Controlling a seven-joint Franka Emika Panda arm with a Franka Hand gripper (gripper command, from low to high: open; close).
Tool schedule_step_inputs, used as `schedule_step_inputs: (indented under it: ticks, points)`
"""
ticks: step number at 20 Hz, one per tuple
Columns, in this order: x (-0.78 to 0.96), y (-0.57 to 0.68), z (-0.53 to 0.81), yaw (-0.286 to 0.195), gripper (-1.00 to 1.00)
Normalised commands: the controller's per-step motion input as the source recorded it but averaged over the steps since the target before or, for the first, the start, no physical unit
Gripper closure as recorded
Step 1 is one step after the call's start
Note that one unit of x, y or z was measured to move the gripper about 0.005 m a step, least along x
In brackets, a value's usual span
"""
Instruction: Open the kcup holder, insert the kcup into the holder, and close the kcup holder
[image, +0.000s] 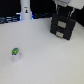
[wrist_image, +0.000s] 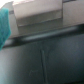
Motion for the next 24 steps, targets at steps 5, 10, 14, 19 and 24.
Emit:
schedule_step_inputs:
  ticks: [5, 10, 14, 19, 24]
  points:
    - [0.06, -0.15, 0.25, 0.067, -1.0]
    - [-0.01, -0.3, 0.04, 0.159, -1.0]
    - [-0.05, -0.28, -0.04, 0.128, -1.0]
    - [-0.13, 0.17, -0.42, -0.056, -1.0]
    - [-0.26, 0.09, -0.48, -0.042, -1.0]
